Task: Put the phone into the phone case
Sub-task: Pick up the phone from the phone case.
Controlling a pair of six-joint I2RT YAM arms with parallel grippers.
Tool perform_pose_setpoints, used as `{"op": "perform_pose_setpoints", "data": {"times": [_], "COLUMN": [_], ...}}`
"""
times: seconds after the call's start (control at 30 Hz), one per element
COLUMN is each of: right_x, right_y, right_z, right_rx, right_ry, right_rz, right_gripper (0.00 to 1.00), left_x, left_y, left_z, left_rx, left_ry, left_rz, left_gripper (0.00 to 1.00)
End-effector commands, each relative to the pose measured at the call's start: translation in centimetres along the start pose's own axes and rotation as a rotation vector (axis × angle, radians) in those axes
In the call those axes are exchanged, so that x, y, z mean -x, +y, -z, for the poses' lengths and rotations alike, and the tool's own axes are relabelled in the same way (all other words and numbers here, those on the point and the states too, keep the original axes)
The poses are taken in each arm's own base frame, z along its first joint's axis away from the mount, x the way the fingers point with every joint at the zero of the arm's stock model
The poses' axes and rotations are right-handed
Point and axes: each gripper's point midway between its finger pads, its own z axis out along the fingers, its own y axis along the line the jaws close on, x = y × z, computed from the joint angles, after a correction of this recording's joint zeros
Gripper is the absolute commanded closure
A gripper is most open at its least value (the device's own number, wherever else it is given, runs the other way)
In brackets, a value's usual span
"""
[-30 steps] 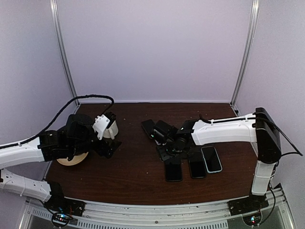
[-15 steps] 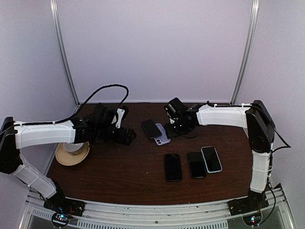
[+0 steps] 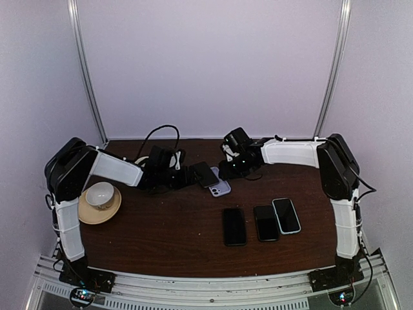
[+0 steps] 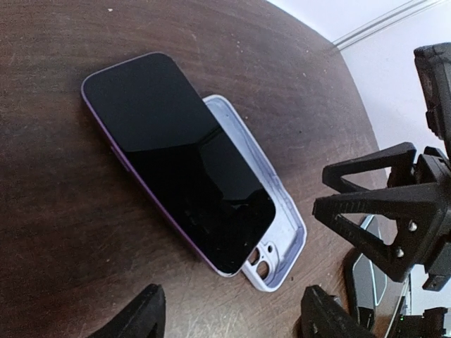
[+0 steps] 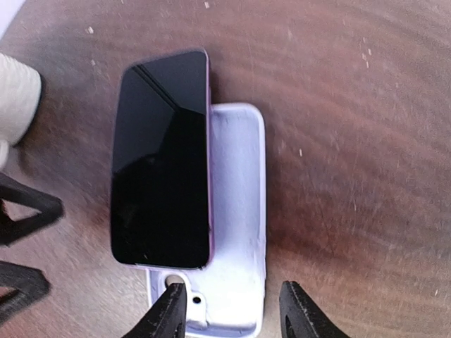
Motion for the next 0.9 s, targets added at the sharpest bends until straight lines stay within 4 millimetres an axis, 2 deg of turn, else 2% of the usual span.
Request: {"op": "perform_pose_setpoints", "data": {"times": [0.0, 0.17, 0.43, 0.57, 0.87], "right_x": [3.4, 3.6, 3.1, 2.4, 1.5], "right_y": [1.6, 1.6, 2.1, 2.8, 4.6], "right_z": [-0.4, -2.8, -4.9, -5.1, -5.5], "right_rx": [0.115, 0.161, 0.229, 0.277, 0.415], "right_ry": [-0.079, -0.045, 0.017, 0.042, 0.077], "right_rz": [-0.014, -0.061, -0.083, -0.096, -0.119], "right_gripper": [0.52, 0.52, 0.53, 0.59, 0.64], "left_x": [3.2, 2.5, 0.9, 0.8, 0.7], "left_y": [-3.2, -1.0, 1.4, 1.6, 0.9], "left_z": [-0.5, -1.8, -3.4, -4.3, -6.5], "left_rx": [-0.113, -0.029, 0.031, 0.02, -0.052], "left_ry": [-0.082, -0.067, -0.031, -0.023, 0.001], "left_rz": [-0.01, 0.047, 0.133, 0.147, 0.156], "left_gripper": [0.33, 0.35, 0.31, 0.3, 0.32]}}
